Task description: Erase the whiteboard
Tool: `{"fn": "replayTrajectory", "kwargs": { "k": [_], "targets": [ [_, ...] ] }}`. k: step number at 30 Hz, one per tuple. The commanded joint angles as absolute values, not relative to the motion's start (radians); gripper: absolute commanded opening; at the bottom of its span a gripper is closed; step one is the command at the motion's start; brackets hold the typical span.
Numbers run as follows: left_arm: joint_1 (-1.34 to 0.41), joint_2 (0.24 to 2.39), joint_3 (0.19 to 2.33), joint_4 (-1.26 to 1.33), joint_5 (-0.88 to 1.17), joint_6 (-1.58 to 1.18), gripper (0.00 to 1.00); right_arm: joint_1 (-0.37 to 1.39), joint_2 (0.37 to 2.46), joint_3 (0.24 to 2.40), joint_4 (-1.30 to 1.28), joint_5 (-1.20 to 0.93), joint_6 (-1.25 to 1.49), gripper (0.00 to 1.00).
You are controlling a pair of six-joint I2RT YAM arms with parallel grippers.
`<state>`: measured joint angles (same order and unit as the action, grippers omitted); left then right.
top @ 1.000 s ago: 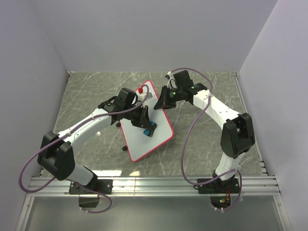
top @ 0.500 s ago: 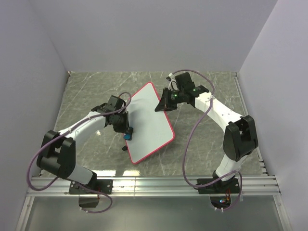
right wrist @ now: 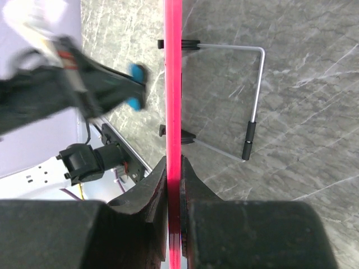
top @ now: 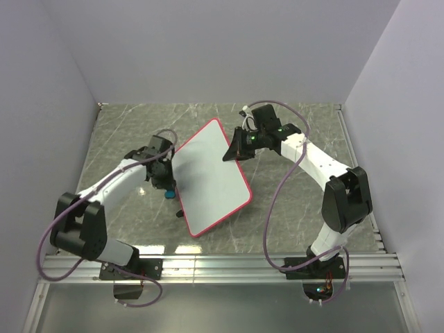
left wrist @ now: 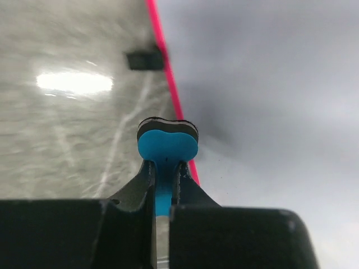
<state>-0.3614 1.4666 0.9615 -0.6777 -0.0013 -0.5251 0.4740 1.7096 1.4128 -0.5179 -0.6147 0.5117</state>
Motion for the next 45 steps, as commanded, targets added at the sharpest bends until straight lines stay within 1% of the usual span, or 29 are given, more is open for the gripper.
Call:
{"fn": "replayTrajectory", "kwargs": {
  "k": [1,4,6,7,8,10,12,13,14,16,17,18,19,20,21,22,23,24,25,27,31,37,38,39,40,41,44,45],
  "targets": [
    [-0.308,1.353,1.063,-0.742,-0.104,-0.549,0.0,0.489,1.683,1.408,-0.557,-0.571,0.436,0.0],
    [-0.272,1.351,1.071,-0.785,-0.176,-0.558,0.0,0.489,1.693,1.417,-0.56,-0.572,0.448,0.0],
    [-0.249,1.351,1.036,-0.776,-0.213,-0.561,0.0,0.489,1.698,1.417,-0.552,-0.584,0.454,0.09],
    [-0.217,1.356,1.023,-0.773,-0.209,-0.56,0.0,0.491,1.698,1.419,-0.552,-0.584,0.457,0.19],
    [-0.204,1.358,1.002,-0.767,-0.206,-0.561,0.0,0.491,1.7,1.42,-0.549,-0.589,0.459,0.22],
    [-0.164,1.359,0.974,-0.733,-0.19,-0.56,0.0,0.491,1.698,1.422,-0.545,-0.591,0.465,0.26],
    [-0.128,1.356,0.934,-0.709,-0.18,-0.563,0.01,0.489,1.695,1.424,-0.545,-0.591,0.465,0.26],
    [-0.117,1.356,0.925,-0.686,-0.17,-0.564,0.03,0.489,1.694,1.425,-0.543,-0.595,0.465,0.26],
    [-0.107,1.359,0.908,-0.675,-0.164,-0.565,0.1,0.491,1.69,1.425,-0.543,-0.597,0.465,0.28],
    [-0.092,1.37,0.9,-0.655,-0.153,-0.565,0.18,0.491,1.686,1.424,-0.546,-0.598,0.462,0.33],
    [-0.091,1.373,0.899,-0.649,-0.155,-0.565,0.28,0.489,1.68,1.422,-0.545,-0.597,0.46,0.35],
    [-0.089,1.373,0.897,-0.647,-0.164,-0.566,0.32,0.491,1.677,1.422,-0.548,-0.598,0.459,0.37],
    [-0.087,1.382,0.899,-0.641,-0.164,-0.568,0.35,0.489,1.674,1.419,-0.549,-0.597,0.457,0.41],
    [-0.084,1.385,0.897,-0.637,-0.16,-0.565,0.44,0.489,1.667,1.417,-0.549,-0.597,0.456,0.44],
    [-0.081,1.393,0.897,-0.634,-0.156,-0.565,0.48,0.489,1.664,1.416,-0.554,-0.595,0.454,0.47],
    [-0.081,1.396,0.897,-0.632,-0.156,-0.566,0.5,0.489,1.661,1.414,-0.554,-0.594,0.453,0.61],
    [-0.08,1.399,0.894,-0.626,-0.155,-0.563,0.54,0.489,1.655,1.414,-0.557,-0.589,0.451,0.69],
    [-0.08,1.404,0.891,-0.624,-0.155,-0.563,0.55,0.489,1.654,1.422,-0.567,-0.586,0.448,0.83],
    [-0.08,1.405,0.89,-0.624,-0.153,-0.563,0.56,0.491,1.652,1.431,-0.577,-0.581,0.446,0.89],
    [-0.078,1.404,0.89,-0.623,-0.155,-0.563,0.59,0.489,1.641,1.457,-0.603,-0.569,0.442,0.98],
    [-0.077,1.413,0.888,-0.62,-0.152,-0.563,0.63,0.489,1.611,1.522,-0.646,-0.548,0.433,1.0],
    [-0.077,1.405,0.905,-0.62,-0.13,-0.56,0.71,0.489,1.582,1.654,-0.758,-0.462,0.388,1.0],
    [-0.077,1.398,0.913,-0.621,-0.114,-0.555,0.74,0.489,1.568,1.666,-0.782,-0.447,0.381,1.0],
    [-0.077,1.373,0.92,-0.621,-0.098,-0.552,0.82,0.489,1.56,1.683,-0.791,-0.43,0.367,1.0],
    [-0.077,1.362,0.942,-0.621,-0.083,-0.546,0.95,0.488,1.545,1.689,-0.799,-0.402,0.359,1.0],
    [-0.077,1.352,0.956,-0.624,-0.065,-0.543,1.0,0.488,1.533,1.692,-0.807,-0.39,0.353,1.0],
    [-0.078,1.296,1.009,-0.611,0.013,-0.526,0.99,0.489,1.465,1.642,-0.77,-0.377,0.337,1.0],
    [-0.078,1.284,1.038,-0.604,0.04,-0.519,0.99,0.489,1.415,1.622,-0.753,-0.377,0.342,1.0]
  ]
}}
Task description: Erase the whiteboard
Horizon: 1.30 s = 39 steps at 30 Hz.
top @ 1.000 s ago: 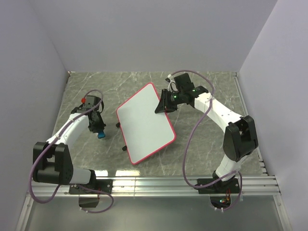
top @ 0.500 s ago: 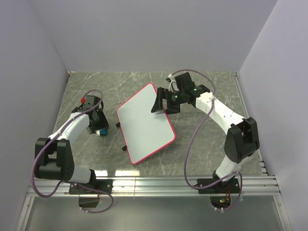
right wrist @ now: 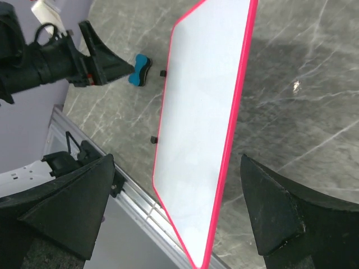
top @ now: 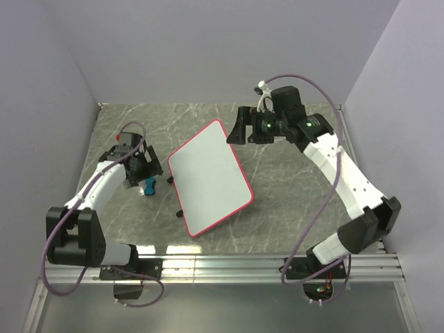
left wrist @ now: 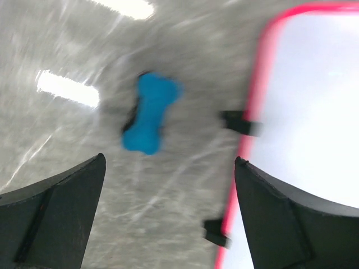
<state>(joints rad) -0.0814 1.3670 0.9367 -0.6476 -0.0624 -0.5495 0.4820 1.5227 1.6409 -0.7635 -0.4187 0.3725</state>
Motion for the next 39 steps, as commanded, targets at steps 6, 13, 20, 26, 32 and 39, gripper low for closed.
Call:
{"fn": "replayTrajectory", "kwargs": {
  "k": [6,13,20,26,32,39],
  "targets": [
    [-0.084,1.151,1.132,-0.554,0.077,-0.488,0.99,0.491,1.133,1.401,-0.56,-0.347,0.417,1.0],
    [-0.095,1.034,1.115,-0.486,-0.151,-0.454,0.99,0.492,0.907,1.168,-0.46,-0.155,0.503,1.0],
    [-0.097,0.993,1.045,-0.422,-0.188,-0.439,1.0,0.494,0.72,0.987,-0.406,0.072,0.61,1.0],
    [-0.097,0.876,0.882,-0.187,-0.018,-0.425,0.99,0.491,0.706,0.953,-0.41,0.034,0.585,1.0],
    [-0.098,0.597,0.623,0.113,-0.031,-0.382,0.99,0.491,0.699,0.922,-0.382,-0.027,0.532,1.0],
    [-0.098,0.564,0.61,-0.131,-0.216,-0.477,0.99,0.491,0.706,0.877,-0.396,-0.075,0.517,1.0]
  ]
}}
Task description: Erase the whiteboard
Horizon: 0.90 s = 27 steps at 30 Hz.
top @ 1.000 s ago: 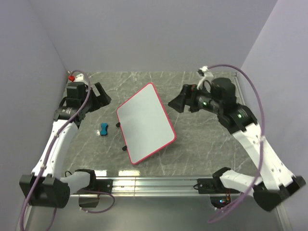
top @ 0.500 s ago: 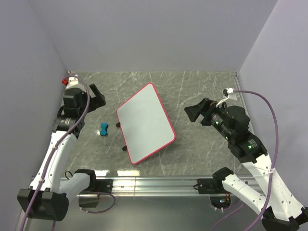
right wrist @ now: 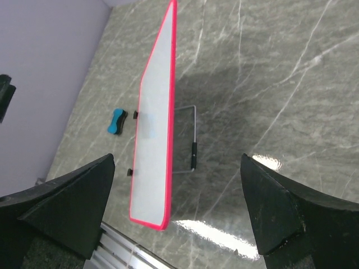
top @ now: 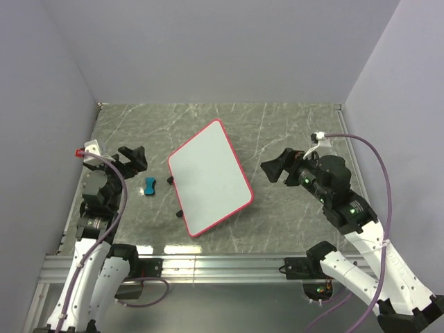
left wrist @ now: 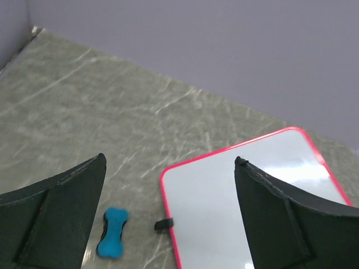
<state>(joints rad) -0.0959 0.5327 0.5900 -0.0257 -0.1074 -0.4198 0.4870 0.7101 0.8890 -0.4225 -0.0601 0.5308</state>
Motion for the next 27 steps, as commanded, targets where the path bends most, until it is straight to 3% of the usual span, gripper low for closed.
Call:
{"fn": "replayTrajectory", "kwargs": {
  "k": [1,11,14,18,27],
  "targets": [
    [-0.098,0.59,0.618,-0.179,-0.241,-0.498,0.99,0.491,0.706,0.871,-0.396,-0.074,0.522,1.0],
    [-0.098,0.693,0.597,-0.258,0.015,-0.509,0.98,0.492,0.722,0.836,-0.359,-0.123,0.565,1.0],
    [-0.098,0.707,0.604,-0.194,0.441,-0.44,0.99,0.492,0.736,0.839,-0.354,-0.141,0.561,1.0],
    [-0.1,0.753,0.604,-0.141,0.644,-0.443,0.99,0.491,0.741,0.835,-0.35,-0.167,0.561,1.0],
    [-0.115,0.762,0.607,-0.158,0.631,-0.408,0.99,0.491,0.723,0.812,-0.334,-0.184,0.575,1.0]
  ]
}}
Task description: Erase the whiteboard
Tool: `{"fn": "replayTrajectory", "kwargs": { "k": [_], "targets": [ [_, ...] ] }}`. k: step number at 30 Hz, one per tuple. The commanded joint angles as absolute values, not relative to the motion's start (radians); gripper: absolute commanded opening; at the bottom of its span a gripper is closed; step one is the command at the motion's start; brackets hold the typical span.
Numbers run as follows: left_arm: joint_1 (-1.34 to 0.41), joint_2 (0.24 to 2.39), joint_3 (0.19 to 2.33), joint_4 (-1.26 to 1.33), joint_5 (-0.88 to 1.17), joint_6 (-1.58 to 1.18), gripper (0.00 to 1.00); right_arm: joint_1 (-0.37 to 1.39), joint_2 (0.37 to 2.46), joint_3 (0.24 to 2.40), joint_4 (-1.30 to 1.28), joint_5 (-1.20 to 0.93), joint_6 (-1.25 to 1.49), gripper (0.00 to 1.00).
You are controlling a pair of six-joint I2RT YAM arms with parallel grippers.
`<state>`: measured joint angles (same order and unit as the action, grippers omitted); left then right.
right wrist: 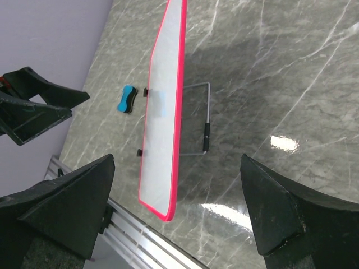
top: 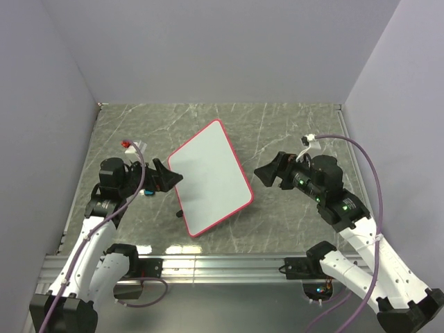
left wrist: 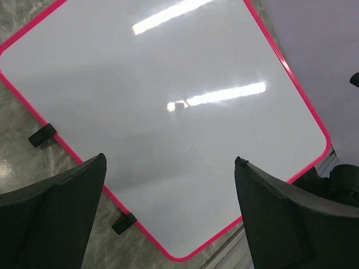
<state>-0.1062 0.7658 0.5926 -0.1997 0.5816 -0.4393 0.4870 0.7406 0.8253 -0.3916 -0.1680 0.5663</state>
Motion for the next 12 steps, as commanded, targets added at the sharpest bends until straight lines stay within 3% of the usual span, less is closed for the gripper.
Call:
{"fn": "replayTrajectory", "kwargs": {
  "k": [1,12],
  "targets": [
    [-0.117,0.762,0.603,-0.155,0.637,-0.411,0.99,0.491,0.723,0.813,-0.334,-0.187,0.575,1.0],
    [-0.133,0.767,0.626,-0.189,0.482,-0.377,0.99,0.491,0.735,0.818,-0.34,-0.18,0.581,1.0]
  ]
}}
